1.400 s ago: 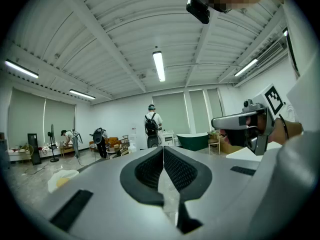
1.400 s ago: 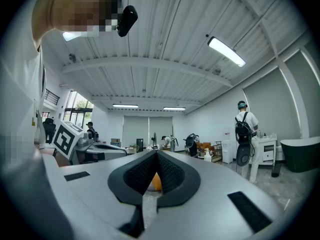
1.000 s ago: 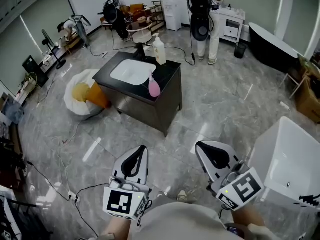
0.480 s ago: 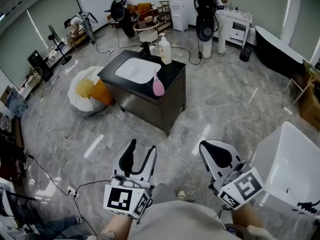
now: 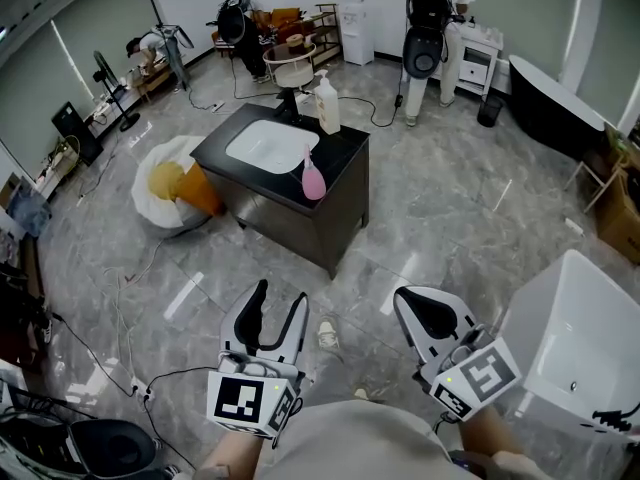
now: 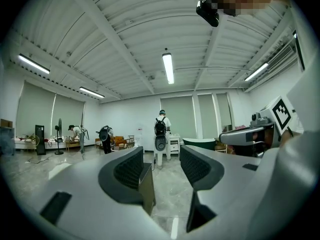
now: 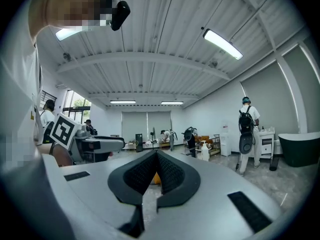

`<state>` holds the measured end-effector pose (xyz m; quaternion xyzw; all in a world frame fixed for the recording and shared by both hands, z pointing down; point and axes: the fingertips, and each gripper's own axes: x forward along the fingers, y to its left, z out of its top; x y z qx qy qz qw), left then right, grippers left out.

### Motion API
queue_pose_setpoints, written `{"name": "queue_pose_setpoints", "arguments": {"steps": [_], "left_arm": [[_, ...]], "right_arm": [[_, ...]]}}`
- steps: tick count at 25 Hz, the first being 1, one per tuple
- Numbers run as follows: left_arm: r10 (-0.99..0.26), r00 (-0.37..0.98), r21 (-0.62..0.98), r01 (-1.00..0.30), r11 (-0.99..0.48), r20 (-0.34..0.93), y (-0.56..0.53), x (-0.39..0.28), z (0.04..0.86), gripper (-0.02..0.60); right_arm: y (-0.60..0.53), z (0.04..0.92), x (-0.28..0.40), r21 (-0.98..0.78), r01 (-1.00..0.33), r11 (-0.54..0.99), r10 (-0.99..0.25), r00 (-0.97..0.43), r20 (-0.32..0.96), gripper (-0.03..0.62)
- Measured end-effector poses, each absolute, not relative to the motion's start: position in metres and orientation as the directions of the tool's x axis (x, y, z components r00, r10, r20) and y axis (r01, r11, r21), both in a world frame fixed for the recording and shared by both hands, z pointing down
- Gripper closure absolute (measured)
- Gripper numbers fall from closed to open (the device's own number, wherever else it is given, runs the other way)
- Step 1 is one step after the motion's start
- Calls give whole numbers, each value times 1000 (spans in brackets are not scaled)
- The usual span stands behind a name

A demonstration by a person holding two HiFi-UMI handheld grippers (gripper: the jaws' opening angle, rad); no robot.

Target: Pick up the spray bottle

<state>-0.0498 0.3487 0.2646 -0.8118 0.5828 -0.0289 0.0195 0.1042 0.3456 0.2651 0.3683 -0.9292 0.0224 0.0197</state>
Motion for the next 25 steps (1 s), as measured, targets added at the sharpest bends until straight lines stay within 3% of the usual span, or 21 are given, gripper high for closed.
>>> {"name": "queue_pose_setpoints", "arguments": {"steps": [13,25], "left_arm": [[-935,348,-79,-932,-353,74,202,-60,302,351],[-912,386,-76,-914,-399,140,-19,-127,311,350]], "right_arm": [[206,281,94,-80,-700,709,-701,-713,22,565],[1,265,23,-80,-724,686,-724,-689,25,565]]}}
